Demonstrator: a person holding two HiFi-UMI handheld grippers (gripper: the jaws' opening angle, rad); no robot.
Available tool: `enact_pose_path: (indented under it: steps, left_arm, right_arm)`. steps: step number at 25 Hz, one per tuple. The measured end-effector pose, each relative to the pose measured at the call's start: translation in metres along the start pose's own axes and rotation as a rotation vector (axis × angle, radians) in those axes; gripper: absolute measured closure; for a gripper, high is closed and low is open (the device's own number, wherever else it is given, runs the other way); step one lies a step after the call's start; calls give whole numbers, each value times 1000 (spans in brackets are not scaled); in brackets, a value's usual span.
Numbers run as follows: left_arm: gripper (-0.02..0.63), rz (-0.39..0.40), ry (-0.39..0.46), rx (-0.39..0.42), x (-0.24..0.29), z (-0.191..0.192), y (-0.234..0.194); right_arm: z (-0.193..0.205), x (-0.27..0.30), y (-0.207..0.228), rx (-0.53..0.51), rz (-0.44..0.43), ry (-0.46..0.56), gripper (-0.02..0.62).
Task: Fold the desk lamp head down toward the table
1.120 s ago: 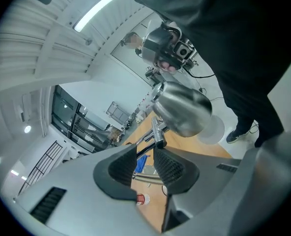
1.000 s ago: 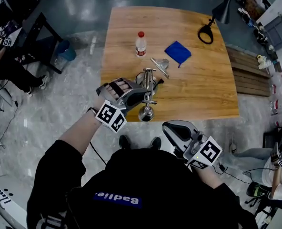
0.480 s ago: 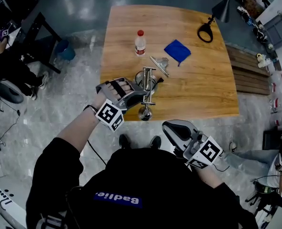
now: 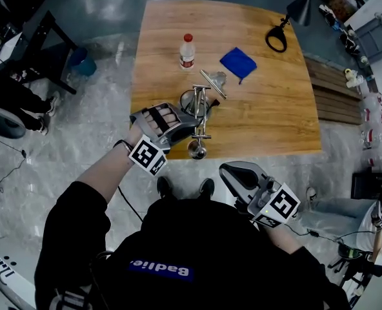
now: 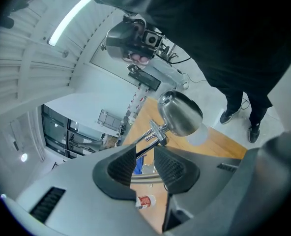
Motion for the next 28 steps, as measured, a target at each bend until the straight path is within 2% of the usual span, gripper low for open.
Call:
enact_pose_path:
  steps: [10, 16, 23, 28]
  left_arm:
    - [500, 15, -25, 91, 10, 5, 15]
    - [495, 62, -13, 157, 16, 7, 32]
    - [495, 76, -12, 195, 21, 13, 39]
    - [494, 101, -11, 177, 25, 16, 49]
  right_arm:
    - [9, 2, 7, 28, 13, -29, 591]
    - [17, 0, 8, 45, 18, -39, 591]
    - [20, -3, 12, 69, 36, -42, 591]
    - [25, -6, 13, 83, 45, -42, 591]
Point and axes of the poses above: the fingertips, and each gripper's own axes: x forward along the fingers, y to its right, z out of its underside, the point moved 1 cm from there along -x, backward along the fingers, and after that the axes turned 14 degrees about x, right-handed, at the moved point
